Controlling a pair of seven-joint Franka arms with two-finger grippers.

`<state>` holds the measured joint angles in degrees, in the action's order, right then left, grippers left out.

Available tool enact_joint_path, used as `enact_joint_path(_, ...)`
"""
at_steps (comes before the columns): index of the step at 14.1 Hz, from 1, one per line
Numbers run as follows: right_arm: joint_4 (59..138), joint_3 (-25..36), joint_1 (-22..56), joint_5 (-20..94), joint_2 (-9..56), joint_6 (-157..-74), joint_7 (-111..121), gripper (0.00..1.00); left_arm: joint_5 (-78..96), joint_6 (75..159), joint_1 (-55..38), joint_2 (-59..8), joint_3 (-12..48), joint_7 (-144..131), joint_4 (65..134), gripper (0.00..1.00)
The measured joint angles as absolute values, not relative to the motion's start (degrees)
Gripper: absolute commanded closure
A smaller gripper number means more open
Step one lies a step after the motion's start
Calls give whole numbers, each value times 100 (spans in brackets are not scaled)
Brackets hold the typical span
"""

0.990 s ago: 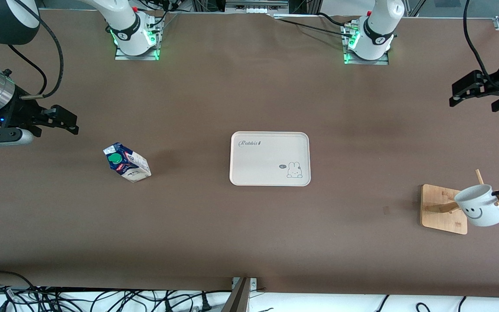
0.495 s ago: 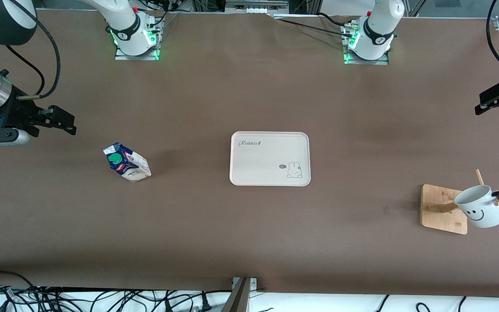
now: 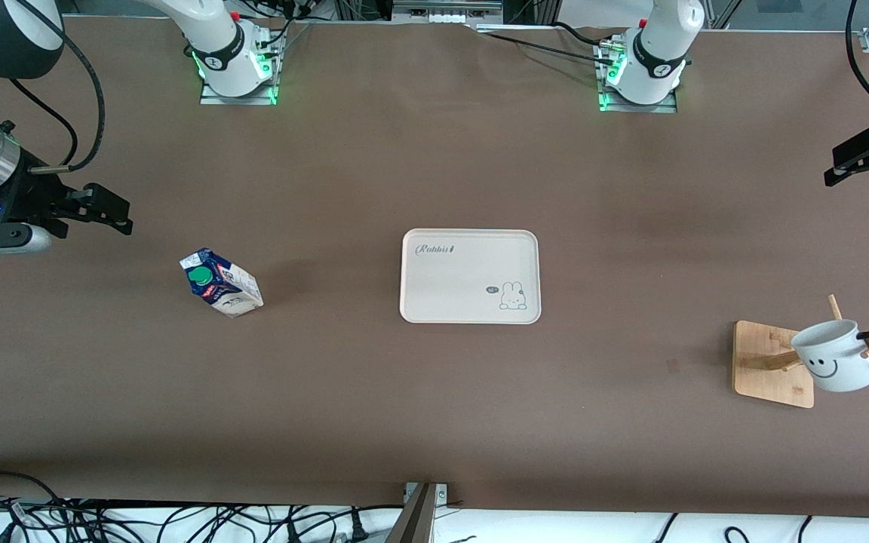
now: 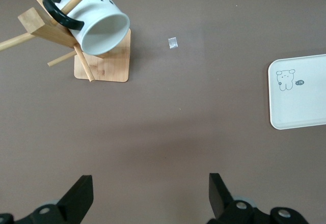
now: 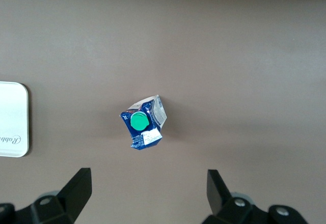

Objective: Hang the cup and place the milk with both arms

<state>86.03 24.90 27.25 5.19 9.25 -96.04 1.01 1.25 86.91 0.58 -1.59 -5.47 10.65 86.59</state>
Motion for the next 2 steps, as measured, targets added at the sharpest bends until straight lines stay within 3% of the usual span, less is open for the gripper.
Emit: enact_joint_path(2, 8603, 2490, 2725, 519, 925, -9603, 101, 0, 125, 8630, 58, -159, -539, 778, 8658, 0)
